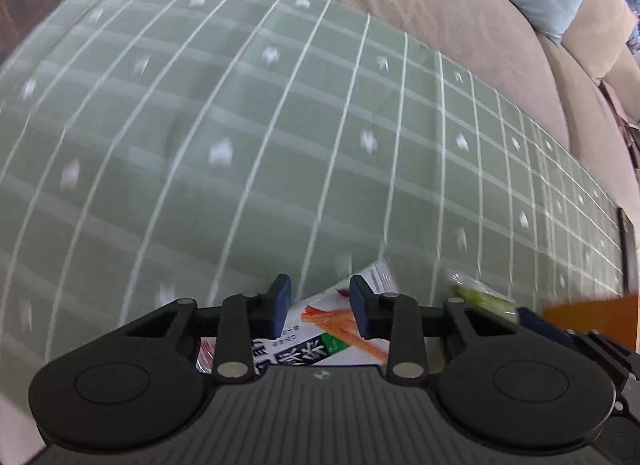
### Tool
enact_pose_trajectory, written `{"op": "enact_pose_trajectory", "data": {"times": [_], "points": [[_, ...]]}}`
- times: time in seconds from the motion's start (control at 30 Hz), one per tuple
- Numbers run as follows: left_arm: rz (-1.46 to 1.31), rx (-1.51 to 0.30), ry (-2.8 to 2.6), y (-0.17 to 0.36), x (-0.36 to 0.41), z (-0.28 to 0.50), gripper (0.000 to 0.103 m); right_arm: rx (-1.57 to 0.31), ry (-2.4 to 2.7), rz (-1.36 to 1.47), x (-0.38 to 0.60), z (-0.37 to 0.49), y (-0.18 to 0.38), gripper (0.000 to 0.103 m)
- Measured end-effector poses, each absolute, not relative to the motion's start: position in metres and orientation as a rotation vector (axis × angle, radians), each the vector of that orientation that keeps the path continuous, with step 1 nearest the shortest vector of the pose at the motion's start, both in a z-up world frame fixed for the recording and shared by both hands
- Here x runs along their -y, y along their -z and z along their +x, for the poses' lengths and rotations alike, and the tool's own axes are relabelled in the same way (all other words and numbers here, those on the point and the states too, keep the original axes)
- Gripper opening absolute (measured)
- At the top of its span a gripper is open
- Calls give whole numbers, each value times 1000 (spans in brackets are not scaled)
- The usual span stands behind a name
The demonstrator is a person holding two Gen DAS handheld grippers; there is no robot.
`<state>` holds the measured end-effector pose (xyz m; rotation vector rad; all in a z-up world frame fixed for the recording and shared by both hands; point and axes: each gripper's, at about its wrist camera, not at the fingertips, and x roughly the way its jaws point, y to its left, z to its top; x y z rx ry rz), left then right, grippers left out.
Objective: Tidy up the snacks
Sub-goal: 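Grasp the white stick-snack packet with left tool while right tool grasps the green raisin packet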
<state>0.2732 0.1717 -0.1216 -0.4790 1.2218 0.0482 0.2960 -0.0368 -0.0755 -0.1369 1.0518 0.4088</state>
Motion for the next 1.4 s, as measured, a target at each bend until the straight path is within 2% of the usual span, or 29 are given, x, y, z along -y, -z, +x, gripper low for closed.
{"op": "enact_pose_trajectory", "data": {"times": [0.27, 0.3, 0.33, 0.4, 0.43, 0.47, 0.63, 0.87, 0.97, 1.03, 1.17, 1.37, 1.4], "points": [[-466, -1188, 80, 121, -150, 205, 38, -1121, -440, -80, 56, 227, 82, 16], [-447, -1170, 82, 119, -149, 198, 43, -1118, -432, -80, 59, 220, 83, 17], [-417, -1153, 73, 116, -146, 191, 59, -1110, -424, -85, 61, 214, 82, 18], [-354, -1114, 38, 111, -138, 180, 83, -1085, -426, -101, 65, 204, 78, 21], [-325, -1093, 28, 108, -132, 176, 86, -1076, -425, -107, 66, 201, 76, 28], [-301, -1080, 26, 106, -127, 172, 87, -1065, -420, -107, 68, 199, 73, 35], [-287, -1066, -11, 107, -103, 174, 88, -1025, -356, -12, 81, 195, 64, 44], [-177, -1081, -70, 121, -76, 187, 89, -1020, -314, 61, 91, 199, 61, 49], [-105, -1084, -74, 122, -72, 189, 76, -1025, -310, 82, 94, 199, 63, 49], [-106, -1083, -69, 121, -78, 188, 59, -1014, -331, 84, 91, 201, 63, 51], [-123, -1107, -77, 120, -100, 187, 58, -960, -379, -9, 74, 207, 61, 70], [-134, -1117, -65, 120, -126, 188, 58, -907, -473, -217, 37, 226, 64, 85], [-137, -1119, -60, 120, -128, 188, 57, -905, -487, -241, 32, 230, 66, 85]]}}
